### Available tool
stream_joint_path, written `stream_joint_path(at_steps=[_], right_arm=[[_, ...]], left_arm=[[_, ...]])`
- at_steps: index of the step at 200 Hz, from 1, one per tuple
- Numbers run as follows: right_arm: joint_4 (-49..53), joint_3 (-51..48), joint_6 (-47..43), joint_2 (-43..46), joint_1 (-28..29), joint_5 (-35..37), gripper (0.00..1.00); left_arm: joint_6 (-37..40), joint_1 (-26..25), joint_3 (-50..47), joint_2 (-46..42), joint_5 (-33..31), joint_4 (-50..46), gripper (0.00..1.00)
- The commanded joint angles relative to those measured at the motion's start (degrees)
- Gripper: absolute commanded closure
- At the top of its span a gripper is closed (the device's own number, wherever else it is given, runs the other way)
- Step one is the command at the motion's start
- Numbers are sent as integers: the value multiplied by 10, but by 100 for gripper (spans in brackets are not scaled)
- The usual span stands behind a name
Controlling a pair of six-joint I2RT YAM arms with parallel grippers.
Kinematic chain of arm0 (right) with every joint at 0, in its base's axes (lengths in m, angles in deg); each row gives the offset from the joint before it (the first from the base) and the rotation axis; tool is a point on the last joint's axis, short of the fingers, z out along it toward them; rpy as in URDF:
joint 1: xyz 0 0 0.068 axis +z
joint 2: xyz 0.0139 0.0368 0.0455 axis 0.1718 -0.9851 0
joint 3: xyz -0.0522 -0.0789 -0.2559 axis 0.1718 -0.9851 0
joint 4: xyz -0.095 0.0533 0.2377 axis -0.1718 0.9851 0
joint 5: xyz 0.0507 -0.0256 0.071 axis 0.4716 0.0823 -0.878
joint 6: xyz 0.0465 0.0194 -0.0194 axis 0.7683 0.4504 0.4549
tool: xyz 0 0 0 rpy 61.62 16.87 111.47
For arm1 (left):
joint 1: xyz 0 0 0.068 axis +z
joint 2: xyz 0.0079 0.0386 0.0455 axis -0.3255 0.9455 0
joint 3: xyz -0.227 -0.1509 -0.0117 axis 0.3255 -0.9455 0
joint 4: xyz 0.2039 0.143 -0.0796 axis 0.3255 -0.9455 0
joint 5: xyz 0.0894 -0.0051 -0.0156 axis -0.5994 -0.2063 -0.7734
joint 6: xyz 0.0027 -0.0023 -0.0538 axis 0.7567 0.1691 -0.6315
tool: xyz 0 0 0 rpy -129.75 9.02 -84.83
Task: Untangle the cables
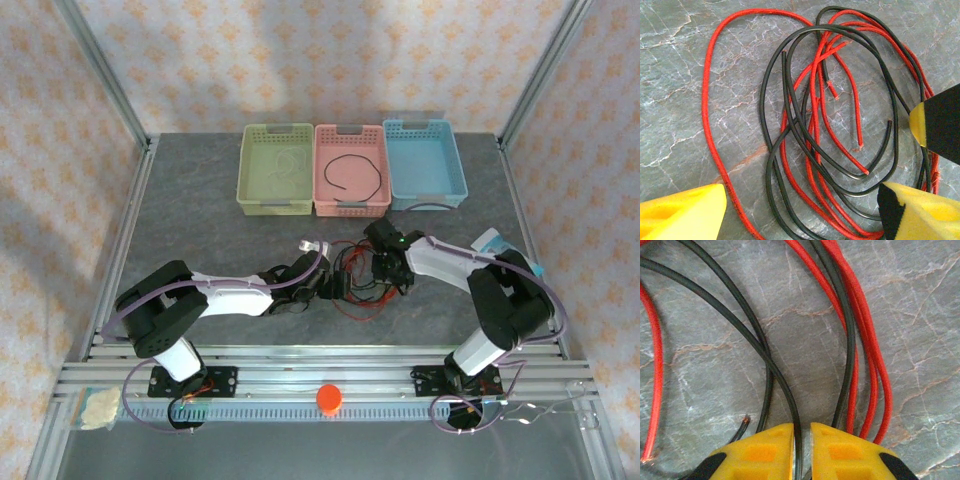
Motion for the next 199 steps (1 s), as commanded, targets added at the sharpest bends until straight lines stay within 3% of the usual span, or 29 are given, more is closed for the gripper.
stream_joint_path(at_steps=[1,40,102,150,199], right_arm=[[-6,6,4,-15,2,13,84],[-20,0,5,-33,2,9,84],[-13,9,4,-20,2,27,97],[-35,5,-16,101,3,50,100],[-48,15,-84,231,3,44,100]], left_arm=[[-1,-3,7,-7,-4,3,19],[-4,-3,2,-11,-10,7,19],[-2,-2,6,-27,-36,-5,18],[28,35,31,-56,-66,-32,17],[90,91,66,-75,-22,-32,18]])
